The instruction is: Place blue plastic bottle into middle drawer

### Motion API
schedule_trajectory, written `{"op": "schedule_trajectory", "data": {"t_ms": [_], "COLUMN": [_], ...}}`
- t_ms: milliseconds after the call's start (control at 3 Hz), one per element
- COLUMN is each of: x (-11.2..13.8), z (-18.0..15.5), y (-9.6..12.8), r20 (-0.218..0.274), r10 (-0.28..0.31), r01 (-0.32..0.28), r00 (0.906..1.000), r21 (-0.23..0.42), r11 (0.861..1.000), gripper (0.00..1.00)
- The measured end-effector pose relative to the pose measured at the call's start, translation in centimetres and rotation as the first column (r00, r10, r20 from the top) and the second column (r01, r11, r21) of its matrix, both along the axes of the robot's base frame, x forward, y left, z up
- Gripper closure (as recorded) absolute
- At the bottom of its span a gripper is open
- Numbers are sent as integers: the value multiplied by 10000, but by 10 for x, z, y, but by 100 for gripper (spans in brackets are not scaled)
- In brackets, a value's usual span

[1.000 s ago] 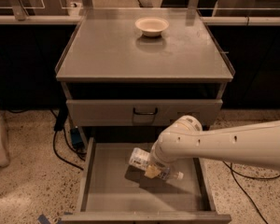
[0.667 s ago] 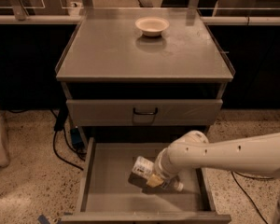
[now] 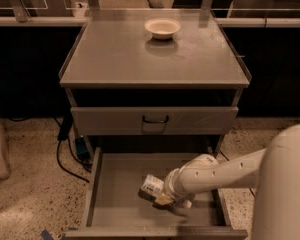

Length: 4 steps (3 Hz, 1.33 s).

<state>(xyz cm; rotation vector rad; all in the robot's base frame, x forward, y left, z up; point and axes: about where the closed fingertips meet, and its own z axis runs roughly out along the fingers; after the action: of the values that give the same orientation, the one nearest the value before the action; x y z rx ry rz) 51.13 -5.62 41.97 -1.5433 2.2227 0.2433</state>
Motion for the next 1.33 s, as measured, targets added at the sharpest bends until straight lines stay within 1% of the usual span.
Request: {"op": "schedule_trajectory", "data": {"t_ms": [333, 667, 1000, 1333], "x": [11, 15, 16, 16], "z": [-21, -35, -35, -35], "y": [3, 9, 12, 12], "r20": [-231, -484, -533, -533], "r10": [-214, -424, -539, -538], "r01": [199, 375, 485, 485], "r00": [9995, 9979, 9971, 9971], "r21": [-613, -975, -973, -973], "r11": [9979, 9945, 9941, 9941], "gripper": [100, 100, 100, 84]}}
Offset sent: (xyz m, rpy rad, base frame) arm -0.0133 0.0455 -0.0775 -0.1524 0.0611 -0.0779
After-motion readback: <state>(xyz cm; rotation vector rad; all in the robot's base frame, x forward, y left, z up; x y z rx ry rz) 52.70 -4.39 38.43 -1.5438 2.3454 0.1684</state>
